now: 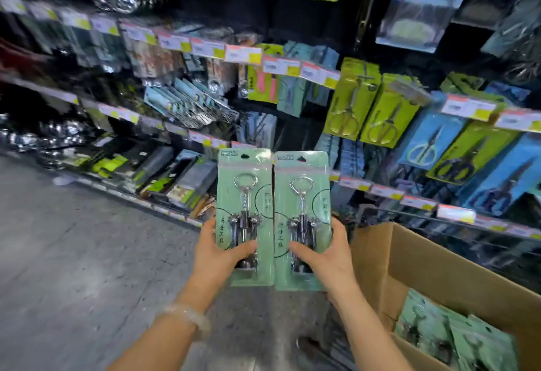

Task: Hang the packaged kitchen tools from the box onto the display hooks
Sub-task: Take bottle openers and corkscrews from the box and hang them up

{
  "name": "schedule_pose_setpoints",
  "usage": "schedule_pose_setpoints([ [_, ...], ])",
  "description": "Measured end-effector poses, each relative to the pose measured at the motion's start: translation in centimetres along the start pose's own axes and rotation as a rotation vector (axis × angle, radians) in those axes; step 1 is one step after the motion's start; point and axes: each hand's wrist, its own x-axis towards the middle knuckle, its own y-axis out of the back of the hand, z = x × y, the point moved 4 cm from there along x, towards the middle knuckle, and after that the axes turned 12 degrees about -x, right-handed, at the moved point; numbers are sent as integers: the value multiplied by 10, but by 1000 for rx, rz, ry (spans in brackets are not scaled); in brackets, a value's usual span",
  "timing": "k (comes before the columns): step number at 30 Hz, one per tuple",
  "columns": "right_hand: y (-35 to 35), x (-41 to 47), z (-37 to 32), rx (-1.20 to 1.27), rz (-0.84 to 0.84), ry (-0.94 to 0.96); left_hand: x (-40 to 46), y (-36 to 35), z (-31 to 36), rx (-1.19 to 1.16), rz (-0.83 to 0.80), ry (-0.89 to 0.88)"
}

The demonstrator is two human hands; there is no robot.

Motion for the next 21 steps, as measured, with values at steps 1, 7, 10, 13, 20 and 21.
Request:
schedule_pose_setpoints([
  [1, -14, -1, -16, 1, -20, 22, 1, 17, 11, -10, 34, -26],
  [7, -63, 7, -95, 8, -74, 171, 14, 76, 69, -65, 86, -191],
  [10, -79, 20, -123, 17, -90, 211, 25, 89, 90, -67, 87, -241],
  [13, -96, 37, -145, 18, -70, 247, 46, 104, 105, -47, 116, -278],
  [20, -131, 99, -208, 74, -53, 329, 119, 122, 161, -45, 102, -358],
  [21, -134, 108, -220, 77, -46, 334, 131, 123, 173, -40, 105, -356],
])
